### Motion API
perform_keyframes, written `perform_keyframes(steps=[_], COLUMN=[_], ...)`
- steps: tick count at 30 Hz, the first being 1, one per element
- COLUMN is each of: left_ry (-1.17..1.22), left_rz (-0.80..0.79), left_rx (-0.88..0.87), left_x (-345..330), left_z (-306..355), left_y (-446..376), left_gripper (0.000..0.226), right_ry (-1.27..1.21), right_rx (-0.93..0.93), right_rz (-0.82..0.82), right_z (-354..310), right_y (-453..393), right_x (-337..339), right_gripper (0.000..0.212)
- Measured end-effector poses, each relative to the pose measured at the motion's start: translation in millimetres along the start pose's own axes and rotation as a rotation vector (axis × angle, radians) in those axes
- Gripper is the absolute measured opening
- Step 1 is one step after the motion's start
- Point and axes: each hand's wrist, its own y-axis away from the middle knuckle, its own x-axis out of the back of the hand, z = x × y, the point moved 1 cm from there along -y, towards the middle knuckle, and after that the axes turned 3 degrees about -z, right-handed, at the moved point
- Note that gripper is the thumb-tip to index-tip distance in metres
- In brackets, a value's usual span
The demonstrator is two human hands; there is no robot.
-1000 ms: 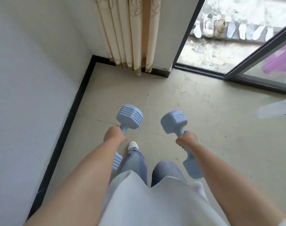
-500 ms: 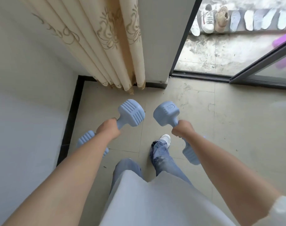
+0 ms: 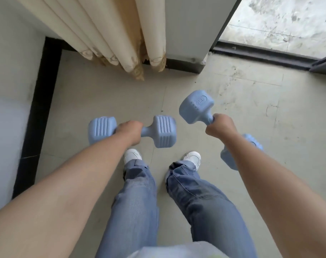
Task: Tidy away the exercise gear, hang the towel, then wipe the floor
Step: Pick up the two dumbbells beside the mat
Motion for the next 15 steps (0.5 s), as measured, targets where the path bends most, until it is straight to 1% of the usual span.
perform_keyframes(steps=[6,11,13,15], left_ry=[-0.122,-0.217,-0.216,-0.185], left_rz=[0.012,0.082,0.115,0.119], left_rx=[-0.047,-0.103,-0.117,-0.129], left_x=[-69,-84,-80,-72], left_z=[6,-3,-6,-11], left_y=[-147,-245,-268,-280], left_gripper=[0.033,0.031,0.031,0.030], right_ry=[0.165,0.344,0.401,0.403], right_rx=[0.098,0.224,0.291,0.338], right_rz=[0.000,0.069,0.112,0.142], right_z=[-14,-44,-57,-70], right_y=[-142,-246,-271,-282], right_x=[-83,-108,-107,-104], right_gripper=[0.029,0.027,0.019,0.007])
